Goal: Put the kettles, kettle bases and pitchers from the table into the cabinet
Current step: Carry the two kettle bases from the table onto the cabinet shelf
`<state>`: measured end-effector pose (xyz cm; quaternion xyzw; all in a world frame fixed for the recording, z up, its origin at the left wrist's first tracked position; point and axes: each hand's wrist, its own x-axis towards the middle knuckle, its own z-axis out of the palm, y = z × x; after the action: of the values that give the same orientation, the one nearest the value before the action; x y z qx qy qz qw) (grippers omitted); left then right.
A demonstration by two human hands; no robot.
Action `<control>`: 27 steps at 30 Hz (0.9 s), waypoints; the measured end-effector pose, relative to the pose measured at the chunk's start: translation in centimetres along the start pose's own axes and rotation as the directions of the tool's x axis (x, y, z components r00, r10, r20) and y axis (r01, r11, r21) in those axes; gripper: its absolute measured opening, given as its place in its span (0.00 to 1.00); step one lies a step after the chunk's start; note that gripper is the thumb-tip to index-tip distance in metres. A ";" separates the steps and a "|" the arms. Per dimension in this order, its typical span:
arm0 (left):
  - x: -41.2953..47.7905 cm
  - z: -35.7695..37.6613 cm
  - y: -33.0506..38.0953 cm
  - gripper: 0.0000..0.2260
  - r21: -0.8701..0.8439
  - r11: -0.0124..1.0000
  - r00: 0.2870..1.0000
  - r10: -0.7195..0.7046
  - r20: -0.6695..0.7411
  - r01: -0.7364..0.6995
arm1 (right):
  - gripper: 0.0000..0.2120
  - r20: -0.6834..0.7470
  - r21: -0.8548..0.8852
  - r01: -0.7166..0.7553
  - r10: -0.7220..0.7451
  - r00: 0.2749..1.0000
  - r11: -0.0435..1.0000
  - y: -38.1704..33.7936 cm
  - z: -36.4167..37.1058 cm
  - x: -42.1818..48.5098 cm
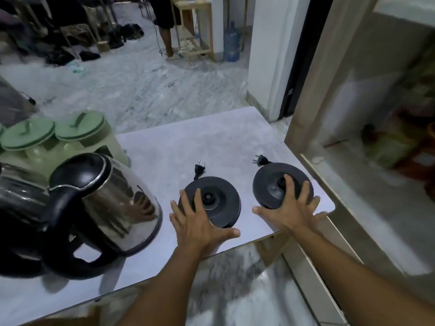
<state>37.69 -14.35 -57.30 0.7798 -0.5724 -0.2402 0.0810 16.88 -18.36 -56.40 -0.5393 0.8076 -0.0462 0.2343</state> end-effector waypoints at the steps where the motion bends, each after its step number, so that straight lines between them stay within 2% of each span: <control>1: 0.2 0.3 -0.2 0.63 0.002 1.000 1.000 -0.012 -0.007 0.012 | 0.57 -0.026 0.010 -0.008 0.008 1.000 1.000 -0.2 0.1 0.3; 6: -0.3 0.4 -0.2 0.51 0.047 0.999 0.985 0.021 -0.170 -0.013 | 0.54 -0.050 0.015 -0.015 0.016 0.999 1.000 -0.5 -0.2 0.3; 11: 0.0 0.0 0.0 0.54 0.017 0.999 0.997 0.049 -0.058 -0.048 | 0.50 -0.070 0.008 0.036 -0.035 0.997 0.999 -0.1 0.2 -0.7; 16: -2.2 0.4 -1.4 0.59 0.098 0.982 0.987 0.155 0.052 -0.160 | 0.52 -0.025 0.041 0.077 -0.077 0.997 0.996 0.9 1.0 -2.6; 20: -3.6 0.5 -1.9 0.53 0.125 0.973 0.981 0.195 -0.010 -0.193 | 0.49 -0.044 0.117 0.084 -0.080 0.996 0.989 0.8 1.3 -4.4; 25: -4.7 -0.9 -2.0 0.49 0.182 0.952 0.969 0.245 0.025 -0.245 | 0.44 -0.112 0.179 0.009 0.011 0.994 0.984 0.5 1.2 -7.8; 27: -4.8 -2.8 -1.3 0.49 0.187 0.941 0.959 0.282 0.035 -0.283 | 0.46 -0.162 0.182 -0.024 0.055 0.985 0.983 0.5 -0.3 -9.6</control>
<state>38.97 -9.91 -54.07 0.6928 -0.6989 -0.1735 0.0377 19.33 -9.66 -53.16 -0.4940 0.8274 -0.1591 0.2147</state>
